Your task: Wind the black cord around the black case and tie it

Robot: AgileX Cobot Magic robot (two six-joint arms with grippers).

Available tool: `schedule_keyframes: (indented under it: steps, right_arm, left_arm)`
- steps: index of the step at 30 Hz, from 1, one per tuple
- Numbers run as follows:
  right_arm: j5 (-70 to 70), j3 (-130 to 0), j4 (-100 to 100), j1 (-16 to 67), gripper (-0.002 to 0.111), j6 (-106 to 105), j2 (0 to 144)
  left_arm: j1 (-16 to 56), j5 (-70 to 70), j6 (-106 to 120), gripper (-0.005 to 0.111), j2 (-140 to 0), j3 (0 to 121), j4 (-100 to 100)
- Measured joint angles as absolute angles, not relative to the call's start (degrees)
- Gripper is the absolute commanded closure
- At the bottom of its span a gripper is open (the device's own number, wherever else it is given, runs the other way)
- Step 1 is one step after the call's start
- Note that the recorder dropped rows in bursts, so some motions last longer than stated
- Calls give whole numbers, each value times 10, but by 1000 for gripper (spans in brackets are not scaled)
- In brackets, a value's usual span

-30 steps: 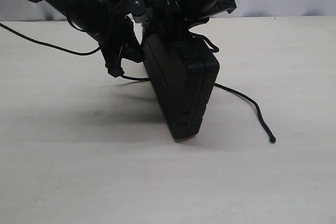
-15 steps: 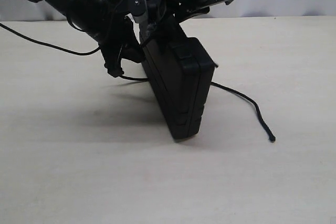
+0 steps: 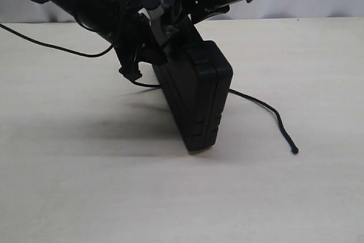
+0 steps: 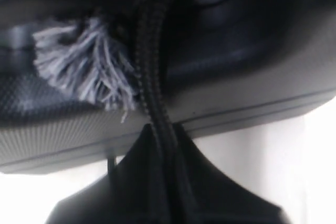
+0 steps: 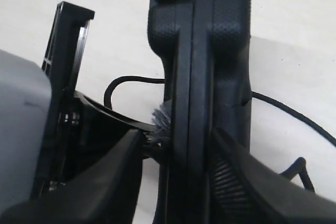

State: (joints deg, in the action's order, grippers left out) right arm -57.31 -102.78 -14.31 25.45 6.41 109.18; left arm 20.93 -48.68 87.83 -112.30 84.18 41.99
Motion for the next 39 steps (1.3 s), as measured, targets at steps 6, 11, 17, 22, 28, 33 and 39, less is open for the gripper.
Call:
schedule_keyframes:
  steps: [6,11,17,22,28,33,39]
  right_arm:
    - [-577,-1028,-143,255,69,64,1092]
    - [-582,-1028,-143,255,69,64,1092]
    - [-587,-1028,-143,255,69,64,1094]
    - [-590,-1028,-143,255,69,64,1094]
    - [-598,-1028,-143,255,69,64,1094]
    - [-599,-1028,-143,255,69,64,1094]
    - [-599,-1028,-143,255,69,64,1094]
  left_arm:
    - [209,-489,884,107,-1112,842,433]
    - [209,-498,884,106,-1111,842,431]
    - [209,-500,870,60,-1111,842,409]
    - [209,-488,870,56,-1104,842,398]
    - [186,-503,834,56,-1097,842,363]
    - [193,-481,832,59,-1097,833,385]
    - [196,-461,832,100,-1104,828,390]
